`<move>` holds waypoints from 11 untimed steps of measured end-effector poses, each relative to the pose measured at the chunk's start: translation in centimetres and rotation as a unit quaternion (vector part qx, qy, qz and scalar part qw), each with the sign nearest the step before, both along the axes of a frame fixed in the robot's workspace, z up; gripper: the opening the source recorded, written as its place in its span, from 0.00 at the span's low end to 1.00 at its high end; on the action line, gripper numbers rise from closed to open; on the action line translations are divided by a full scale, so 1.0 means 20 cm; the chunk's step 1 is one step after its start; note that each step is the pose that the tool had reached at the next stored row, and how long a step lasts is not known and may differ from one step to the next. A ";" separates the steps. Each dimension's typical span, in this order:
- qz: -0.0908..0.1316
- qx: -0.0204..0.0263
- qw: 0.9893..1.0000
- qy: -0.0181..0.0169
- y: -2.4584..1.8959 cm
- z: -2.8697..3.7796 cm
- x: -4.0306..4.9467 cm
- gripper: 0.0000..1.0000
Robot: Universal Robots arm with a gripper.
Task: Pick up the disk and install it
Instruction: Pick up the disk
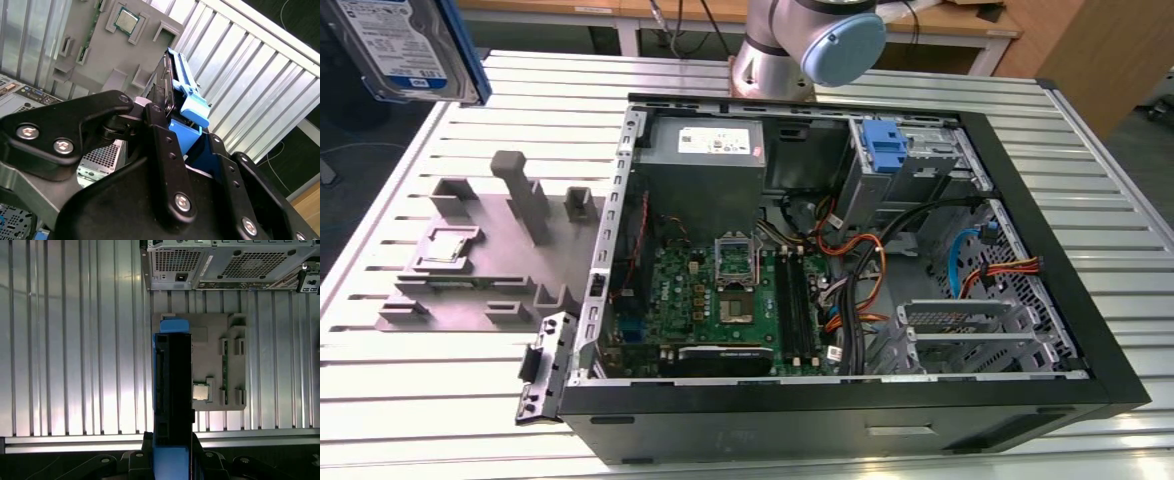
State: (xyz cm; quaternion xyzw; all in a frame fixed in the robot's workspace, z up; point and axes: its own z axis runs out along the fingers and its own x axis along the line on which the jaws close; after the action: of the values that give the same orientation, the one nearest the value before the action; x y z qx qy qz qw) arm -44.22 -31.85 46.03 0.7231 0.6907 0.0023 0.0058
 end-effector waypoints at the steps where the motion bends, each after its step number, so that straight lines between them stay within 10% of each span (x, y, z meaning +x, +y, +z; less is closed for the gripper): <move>1: 0.000 0.000 1.000 0.000 0.000 0.001 0.000 0.37; 11: 0.000 0.000 1.000 0.000 0.000 0.017 0.000 0.37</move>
State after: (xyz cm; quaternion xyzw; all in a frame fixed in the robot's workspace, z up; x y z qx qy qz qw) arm -44.22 -31.85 46.37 0.7231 0.6907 0.0023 0.0058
